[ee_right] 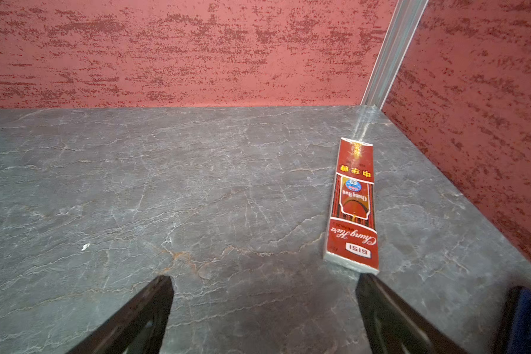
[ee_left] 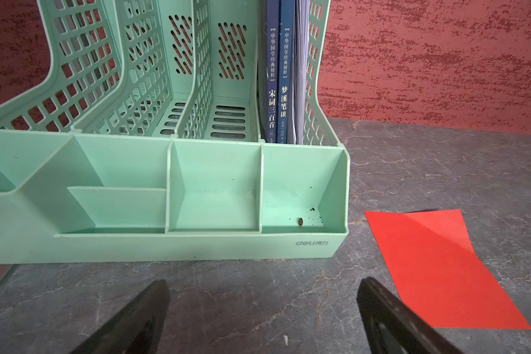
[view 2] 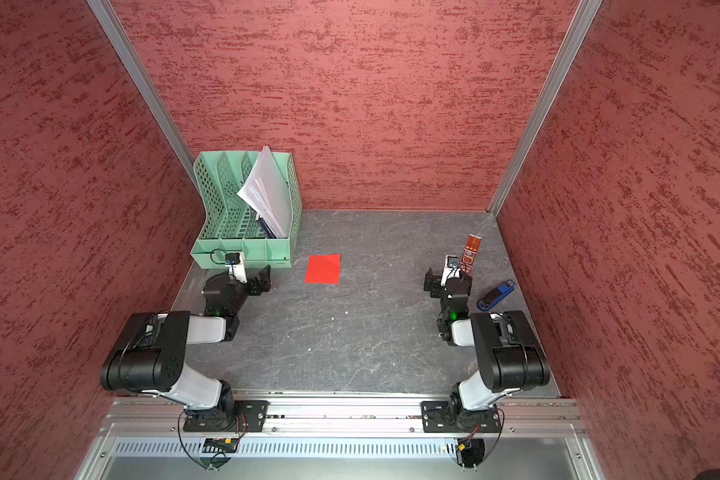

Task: Fold the square paper along the opposite sides
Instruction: Pick up the paper from the center of the board.

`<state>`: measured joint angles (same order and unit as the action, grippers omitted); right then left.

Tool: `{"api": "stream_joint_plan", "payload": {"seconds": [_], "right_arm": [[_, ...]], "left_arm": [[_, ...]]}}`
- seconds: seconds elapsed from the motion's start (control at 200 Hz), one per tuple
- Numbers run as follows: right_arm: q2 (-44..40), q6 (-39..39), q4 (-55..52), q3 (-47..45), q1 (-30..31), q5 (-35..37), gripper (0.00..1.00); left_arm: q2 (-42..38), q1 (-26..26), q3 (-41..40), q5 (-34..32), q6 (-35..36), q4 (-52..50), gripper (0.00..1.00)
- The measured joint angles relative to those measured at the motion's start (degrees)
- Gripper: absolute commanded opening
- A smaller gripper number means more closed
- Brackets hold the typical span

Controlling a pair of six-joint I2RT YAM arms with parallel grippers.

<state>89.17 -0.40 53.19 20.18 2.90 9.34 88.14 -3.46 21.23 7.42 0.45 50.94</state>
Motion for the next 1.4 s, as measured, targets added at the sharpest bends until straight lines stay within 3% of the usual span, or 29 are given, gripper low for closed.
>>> {"api": "stream_joint_plan", "payload": {"seconds": [0.932,1.037,1.142,1.217,1.397], "right_arm": [[0.00,0.00,0.00,0.00,0.00,0.00,0.98],[-0.02,0.00,0.02,0.00,0.02,0.11,0.98],[-1.53,-0.11,-1.68,0.09,0.42,1.05,0.97],[-4.92,-0.26,-9.97,3.04,2.05,3.21,0.94],[-9.66,2.58,-35.89,23.69,5.31,4.35,0.94]], "left_arm": [[-0.02,0.00,0.00,-0.09,0.00,0.00,1.00],[-2.75,1.42,1.53,-3.69,0.02,-6.54,1.00],[-9.40,5.29,10.16,-10.36,-0.20,-22.16,1.00],[-11.63,8.37,20.81,-15.02,-1.77,-33.79,1.00],[-7.34,17.44,47.17,-20.26,-9.09,-57.09,1.00]]}}
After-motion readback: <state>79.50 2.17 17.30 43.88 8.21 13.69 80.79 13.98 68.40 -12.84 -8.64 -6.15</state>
